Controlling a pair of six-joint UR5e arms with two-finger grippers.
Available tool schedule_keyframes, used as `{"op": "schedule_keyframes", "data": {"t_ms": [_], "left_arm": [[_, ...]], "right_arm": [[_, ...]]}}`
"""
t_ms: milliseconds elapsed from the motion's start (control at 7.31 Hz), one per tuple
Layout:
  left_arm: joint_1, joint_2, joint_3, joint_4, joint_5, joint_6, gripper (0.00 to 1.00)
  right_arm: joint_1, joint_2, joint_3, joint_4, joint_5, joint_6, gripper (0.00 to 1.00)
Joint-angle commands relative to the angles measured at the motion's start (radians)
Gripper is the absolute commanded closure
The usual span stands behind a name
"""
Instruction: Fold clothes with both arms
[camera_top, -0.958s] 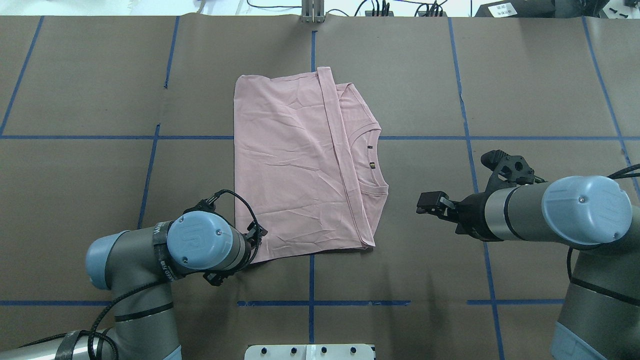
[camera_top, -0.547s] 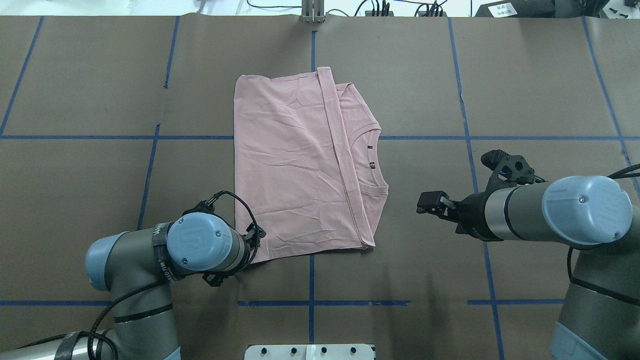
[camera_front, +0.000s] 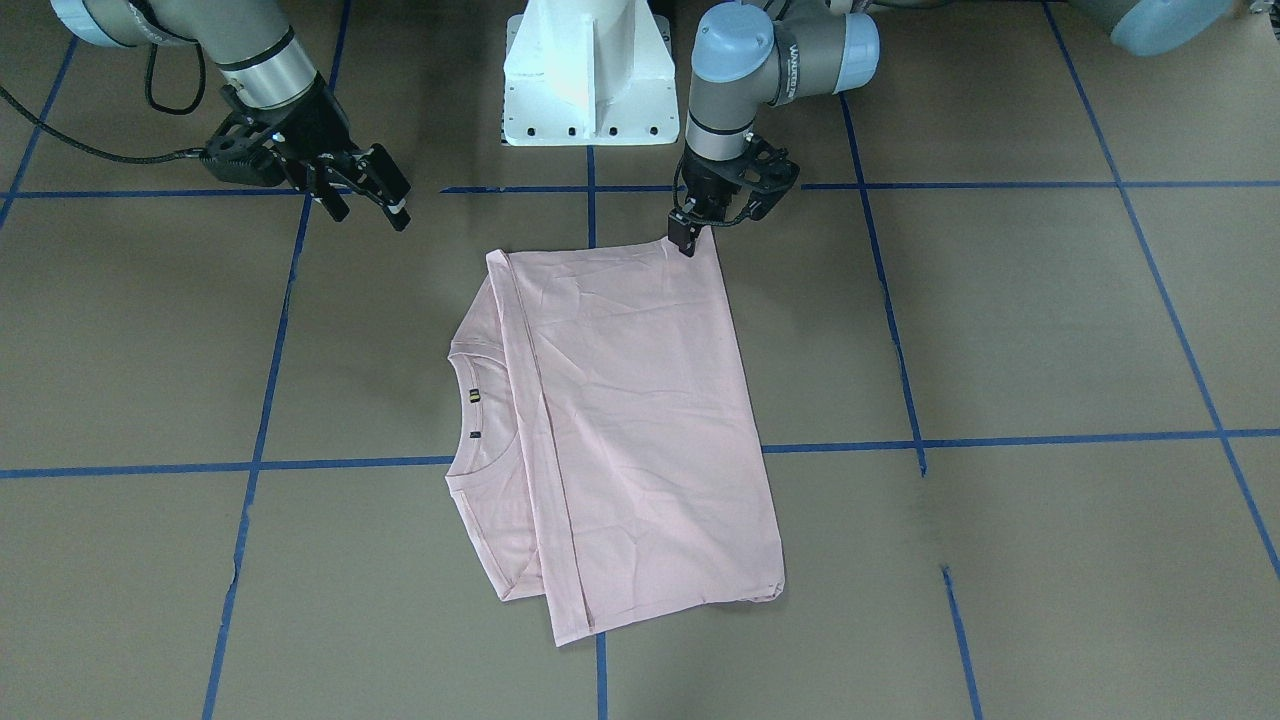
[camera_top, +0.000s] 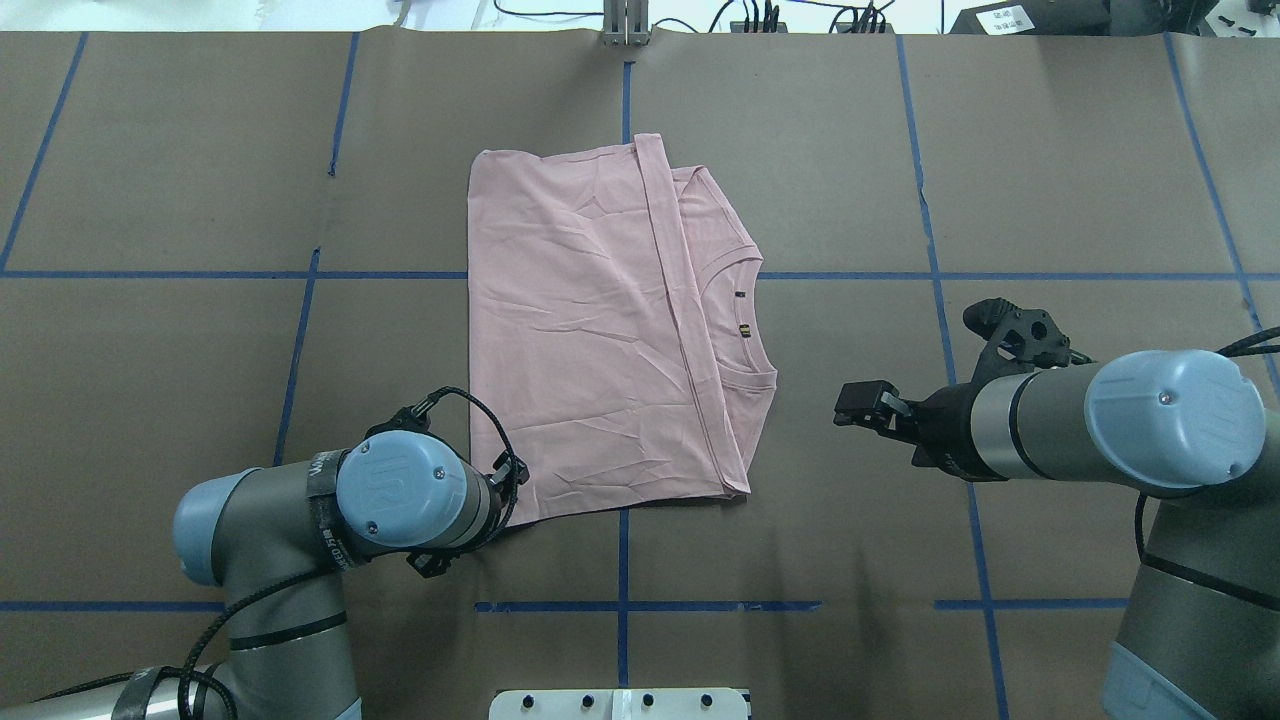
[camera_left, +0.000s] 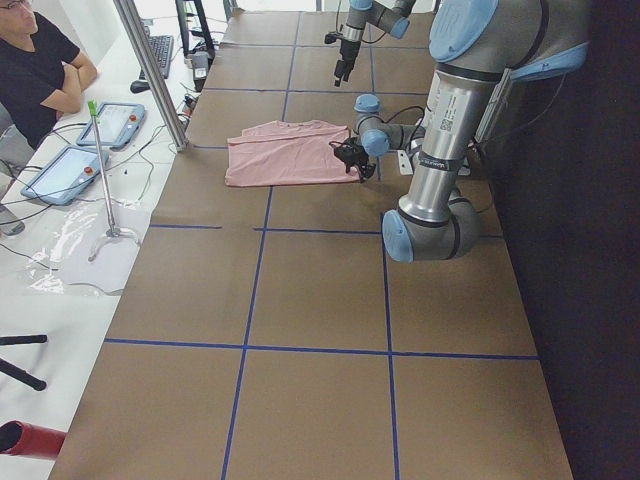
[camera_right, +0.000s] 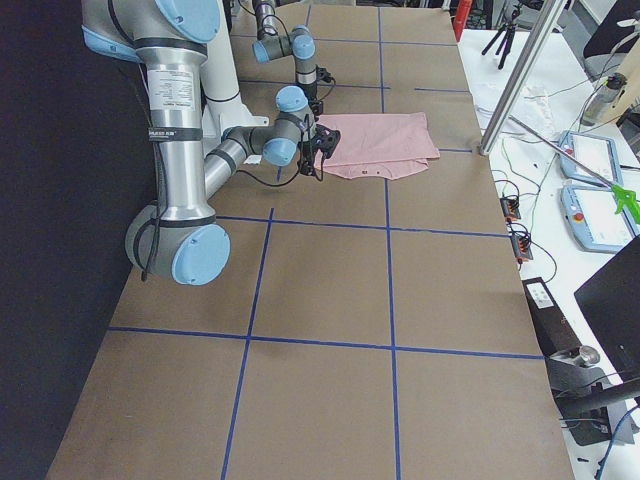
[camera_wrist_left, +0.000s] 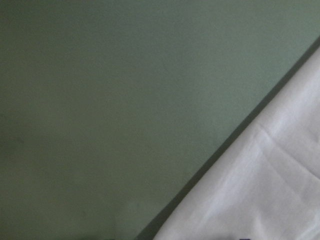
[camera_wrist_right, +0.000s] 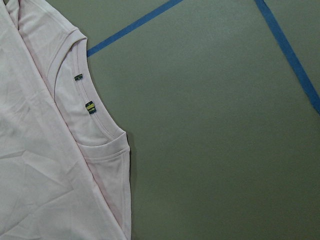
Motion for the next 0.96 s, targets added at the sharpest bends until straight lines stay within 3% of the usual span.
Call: {"op": "schedule_keyframes", "data": {"t_ms": [0,137,547,821], "left_arm": [[0.001,-0.001,-0.002,-0.001,0.005,-0.026,0.74],[0.001,-0.001,-0.006,0.000,0.005,-0.028,1.00],[0.001,-0.002,-0.043,0.012,0.001,-0.008,1.00],[0.000,-0.003,-0.061,0.035,0.004,0.000,1.00]], "right_arm": [[0.002,0.000,0.000,0.000,0.002,0.000,0.00],[0.008,0.000,-0.002,0.000,0.005,-0.001,0.00],[0.007,0.000,-0.003,0.000,0.008,0.000,0.00],[-0.013,0.084,-0.081,-0.030,-0.009,0.011,0.00]]}}
